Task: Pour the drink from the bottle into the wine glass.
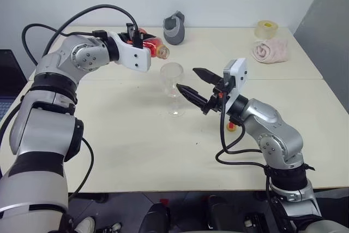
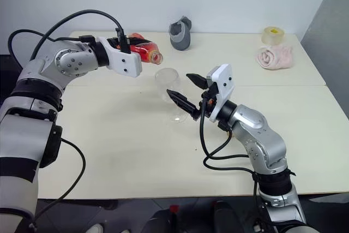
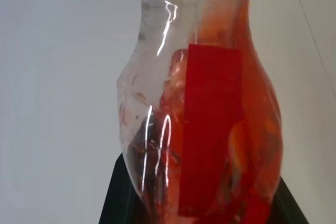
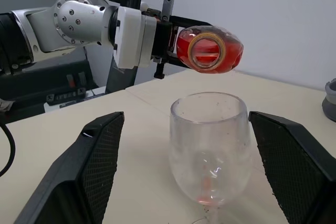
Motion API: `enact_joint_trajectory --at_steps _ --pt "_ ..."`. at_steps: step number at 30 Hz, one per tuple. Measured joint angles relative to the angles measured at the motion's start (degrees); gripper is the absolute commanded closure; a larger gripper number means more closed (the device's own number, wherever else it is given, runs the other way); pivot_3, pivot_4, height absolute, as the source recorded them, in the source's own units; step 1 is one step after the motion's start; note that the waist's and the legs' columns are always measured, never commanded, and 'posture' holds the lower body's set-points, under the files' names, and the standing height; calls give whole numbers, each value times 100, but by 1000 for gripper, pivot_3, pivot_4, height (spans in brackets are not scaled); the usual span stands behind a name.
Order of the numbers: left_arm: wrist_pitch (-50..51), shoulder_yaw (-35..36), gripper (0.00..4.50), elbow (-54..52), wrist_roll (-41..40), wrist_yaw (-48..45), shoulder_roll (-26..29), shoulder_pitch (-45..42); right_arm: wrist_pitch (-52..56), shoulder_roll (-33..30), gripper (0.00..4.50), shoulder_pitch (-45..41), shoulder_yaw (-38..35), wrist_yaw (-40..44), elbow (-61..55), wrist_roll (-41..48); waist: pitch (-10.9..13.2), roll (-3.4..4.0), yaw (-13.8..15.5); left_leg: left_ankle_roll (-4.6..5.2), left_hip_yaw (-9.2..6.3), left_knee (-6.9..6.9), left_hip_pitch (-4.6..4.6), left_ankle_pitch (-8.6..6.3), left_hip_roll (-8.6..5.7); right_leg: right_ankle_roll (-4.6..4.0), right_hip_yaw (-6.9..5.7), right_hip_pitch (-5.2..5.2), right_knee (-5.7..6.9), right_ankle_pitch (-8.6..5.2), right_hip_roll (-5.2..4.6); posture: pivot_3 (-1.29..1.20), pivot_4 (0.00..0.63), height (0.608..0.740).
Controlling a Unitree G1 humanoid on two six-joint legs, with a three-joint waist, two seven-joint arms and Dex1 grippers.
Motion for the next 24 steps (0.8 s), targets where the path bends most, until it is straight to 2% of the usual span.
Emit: enact_joint_trajectory --at_steps 24 --pt "-149 -217 3541 261 377 212 63 -273 -142 93 438 -2 0 -7 40 -1 0 0 -19 0 -3 2 0 1 -6 0 0 -1 3 0 -3 0 150 740"
